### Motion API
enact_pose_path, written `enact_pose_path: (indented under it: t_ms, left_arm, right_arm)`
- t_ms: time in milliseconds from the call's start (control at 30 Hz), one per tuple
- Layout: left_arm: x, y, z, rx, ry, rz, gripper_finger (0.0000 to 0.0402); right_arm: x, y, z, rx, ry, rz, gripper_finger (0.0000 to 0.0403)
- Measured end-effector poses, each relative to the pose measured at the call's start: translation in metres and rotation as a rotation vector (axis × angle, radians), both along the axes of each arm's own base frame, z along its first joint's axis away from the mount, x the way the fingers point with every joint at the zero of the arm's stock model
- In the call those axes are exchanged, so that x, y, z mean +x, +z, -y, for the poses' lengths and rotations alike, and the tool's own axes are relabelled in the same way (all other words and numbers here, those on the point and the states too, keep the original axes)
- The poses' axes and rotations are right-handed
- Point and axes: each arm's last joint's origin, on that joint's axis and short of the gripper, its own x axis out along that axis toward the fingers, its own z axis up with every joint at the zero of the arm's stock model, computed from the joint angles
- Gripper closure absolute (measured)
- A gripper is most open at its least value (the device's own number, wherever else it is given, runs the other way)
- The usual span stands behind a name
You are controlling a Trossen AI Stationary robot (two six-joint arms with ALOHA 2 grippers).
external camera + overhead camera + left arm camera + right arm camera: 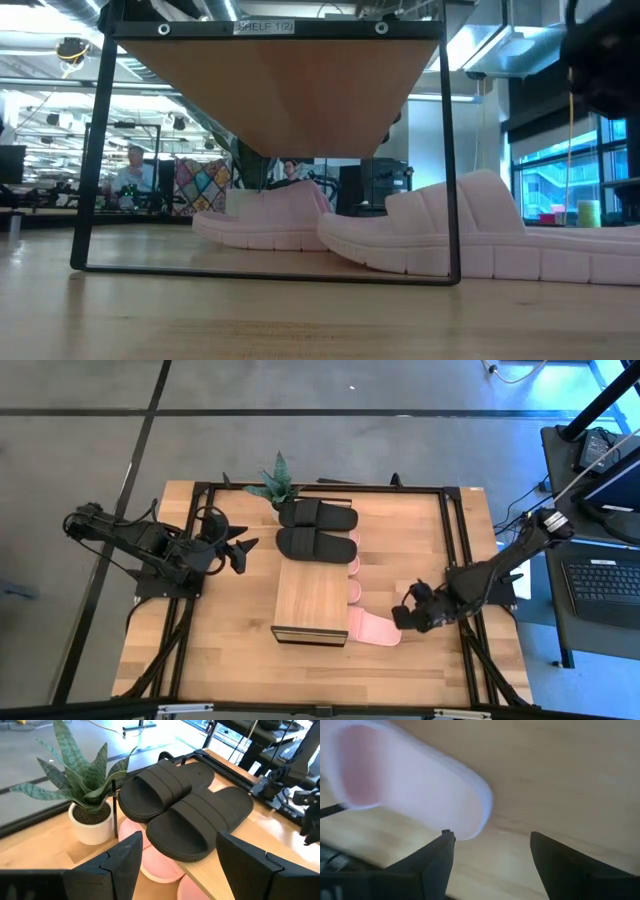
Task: Pick and place slides into the shelf
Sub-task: Put the pink slide under the shelf
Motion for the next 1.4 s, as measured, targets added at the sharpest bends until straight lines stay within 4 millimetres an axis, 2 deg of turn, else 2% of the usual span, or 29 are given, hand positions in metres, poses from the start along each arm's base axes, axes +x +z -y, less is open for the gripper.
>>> enact_pose_path:
  t_ms: [300, 467, 600, 767, 1133, 1400]
  left_arm:
    - [0.001, -0.001, 0.001, 0.018, -0.076, -0.049, 0.0160]
    - [0.001, -0.001, 0.002, 0.008, -0.090, -0.052, 0.0160]
    - [0.001, -0.001, 0.002, 0.009, -0.090, -0.053, 0.0160]
    - [0.001, -0.001, 0.002, 0.010, -0.090, -0.056, 0.0160]
    - [0.001, -0.001, 0.002, 0.010, -0.090, -0.055, 0.0160]
    - [0.001, -0.001, 0.002, 0.010, -0.090, -0.055, 0.0160]
  right_arm:
    - [0.020, -0.031, -0.025, 0.038, -0.092, -0.033, 0.0143]
    - [0.024, -0.050, -0.030, 0.006, -0.134, -0.098, 0.0143]
    - [0.028, -0.056, -0.033, 0.008, -0.136, -0.095, 0.0151]
    - [0.030, -0.057, -0.034, 0.013, -0.137, -0.083, 0.0205]
    - [0.031, -0.056, -0.034, -0.033, -0.094, -0.042, 0.0380]
    - [0.041, -0.051, -0.032, -0.028, -0.108, -0.013, 0.0383]
